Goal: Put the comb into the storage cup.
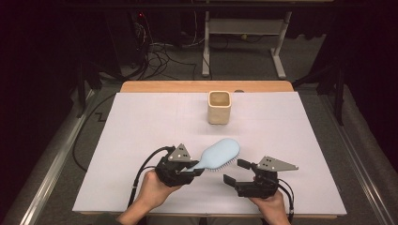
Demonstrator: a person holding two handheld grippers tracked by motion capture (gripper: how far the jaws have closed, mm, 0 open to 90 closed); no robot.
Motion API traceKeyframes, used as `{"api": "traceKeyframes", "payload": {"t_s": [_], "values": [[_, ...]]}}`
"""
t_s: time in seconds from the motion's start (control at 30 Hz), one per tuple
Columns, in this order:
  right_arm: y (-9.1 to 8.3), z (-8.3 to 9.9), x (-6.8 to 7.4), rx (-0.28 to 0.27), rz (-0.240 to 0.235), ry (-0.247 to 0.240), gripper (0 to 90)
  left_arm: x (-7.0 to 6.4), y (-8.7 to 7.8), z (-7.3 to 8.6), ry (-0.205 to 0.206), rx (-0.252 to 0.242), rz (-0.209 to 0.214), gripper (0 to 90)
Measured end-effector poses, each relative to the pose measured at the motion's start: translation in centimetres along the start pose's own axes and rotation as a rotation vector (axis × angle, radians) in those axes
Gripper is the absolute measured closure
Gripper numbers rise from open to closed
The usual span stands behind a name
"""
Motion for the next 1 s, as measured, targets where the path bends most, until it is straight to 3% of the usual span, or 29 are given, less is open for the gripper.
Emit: {"api": "traceKeyframes", "payload": {"t_s": [0.5, 1.0], "values": [[1.4, -0.4, -0.1, -0.001, -0.052, 0.058, 15.1, -0.3, 0.4, 0.2, 0.015, 0.006, 0.003, 69.0], [2.0, -0.8, -0.2, 0.003, -0.072, 0.093, 14.7, -0.3, 0.8, 0.3, 0.018, 0.006, -0.006, 68.9]]}}
Point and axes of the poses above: each handheld gripper's, and its own axes: y roughly forward along the jaws, z roughly out of its underside, x roughly to its left, the point moved 10 cm from there along y, roughly forward along the jaws, and after that the axes turned 12 degrees about -z, right-handed, at the moved point
